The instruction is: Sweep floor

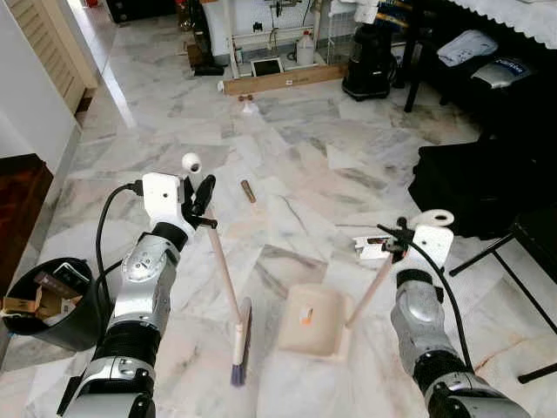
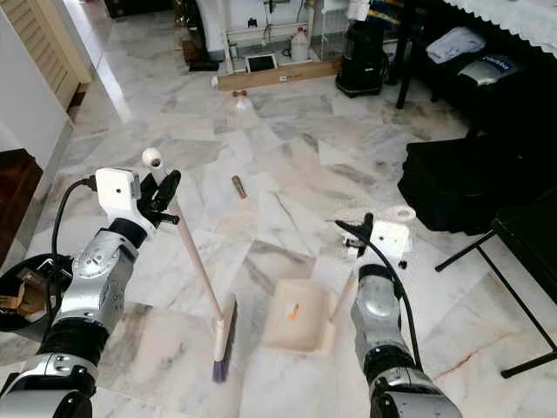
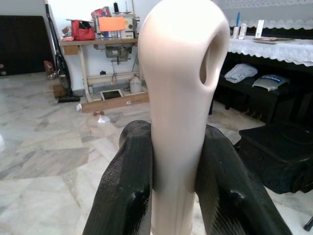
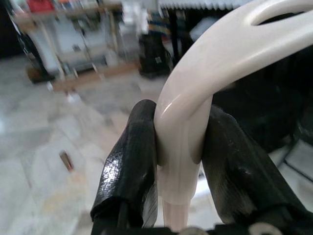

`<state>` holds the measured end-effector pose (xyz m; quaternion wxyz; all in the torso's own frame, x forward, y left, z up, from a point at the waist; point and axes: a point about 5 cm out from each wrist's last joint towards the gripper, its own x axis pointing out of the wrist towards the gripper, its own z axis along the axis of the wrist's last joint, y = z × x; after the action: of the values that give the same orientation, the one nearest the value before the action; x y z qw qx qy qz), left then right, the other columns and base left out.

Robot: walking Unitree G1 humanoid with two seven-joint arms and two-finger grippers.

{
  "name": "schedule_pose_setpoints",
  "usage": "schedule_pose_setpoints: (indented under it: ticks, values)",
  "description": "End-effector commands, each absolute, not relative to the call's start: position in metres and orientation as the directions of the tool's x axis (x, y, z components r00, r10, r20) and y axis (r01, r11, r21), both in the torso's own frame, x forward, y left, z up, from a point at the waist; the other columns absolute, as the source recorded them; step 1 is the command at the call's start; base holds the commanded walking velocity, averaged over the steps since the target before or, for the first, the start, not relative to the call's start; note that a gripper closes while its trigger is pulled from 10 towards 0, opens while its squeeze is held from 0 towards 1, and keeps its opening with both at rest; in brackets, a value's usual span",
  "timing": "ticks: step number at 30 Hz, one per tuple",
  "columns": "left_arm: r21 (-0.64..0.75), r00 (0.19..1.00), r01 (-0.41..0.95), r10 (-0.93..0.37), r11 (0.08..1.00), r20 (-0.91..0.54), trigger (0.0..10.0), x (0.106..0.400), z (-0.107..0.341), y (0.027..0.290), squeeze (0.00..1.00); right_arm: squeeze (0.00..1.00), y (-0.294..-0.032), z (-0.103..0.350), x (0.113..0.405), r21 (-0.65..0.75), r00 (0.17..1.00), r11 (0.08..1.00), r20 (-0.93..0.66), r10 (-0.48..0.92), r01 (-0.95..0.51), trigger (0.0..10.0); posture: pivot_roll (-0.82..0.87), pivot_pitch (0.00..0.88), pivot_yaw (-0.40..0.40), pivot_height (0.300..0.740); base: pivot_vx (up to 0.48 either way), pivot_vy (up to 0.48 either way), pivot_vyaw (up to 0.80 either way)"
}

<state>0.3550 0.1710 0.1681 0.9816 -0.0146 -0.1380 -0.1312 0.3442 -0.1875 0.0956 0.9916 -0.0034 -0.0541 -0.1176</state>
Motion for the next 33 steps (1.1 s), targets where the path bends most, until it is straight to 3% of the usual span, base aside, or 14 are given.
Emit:
schedule_pose_setpoints:
  ticks: [1, 18, 23, 33]
  values:
    - [0.023, 0.916, 0.249, -0.243, 0.968, 0.319, 10.0, 0.355, 0.18, 0.175, 0.0, 0.0, -0.177, 0.121, 0.353, -0.005, 0.957, 0.983, 0.233, -0.176, 0.182, 10.0, 0.1, 0.057, 0.052, 0.74, 0.0, 0.0, 0.0]
    - [0.002, 0.928, 0.152, -0.144, 0.988, 0.344, 10.0, 0.355, 0.179, 0.181, 0.0, 0.0, -0.166, 0.124, 0.358, 0.016, 0.971, 0.993, 0.209, -0.116, 0.115, 10.0, 0.09, 0.058, 0.05, 0.74, 0.0, 0.0, 0.0]
    - [0.007, 0.93, 0.131, -0.125, 0.991, 0.346, 10.0, 0.355, 0.179, 0.182, 0.0, 0.0, -0.166, 0.125, 0.358, 0.012, 0.97, 0.993, 0.213, -0.113, 0.113, 10.0, 0.1, 0.052, 0.044, 0.74, 0.306, 0.0, 0.56]
    - [0.003, 0.931, 0.108, -0.102, 0.994, 0.351, 10.0, 0.355, 0.179, 0.183, 0.0, 0.0, -0.163, 0.126, 0.36, 0.026, 0.975, 0.995, 0.201, -0.097, 0.093, 10.0, 0.09, 0.043, 0.035, 0.74, 0.381, 0.0, 0.0]
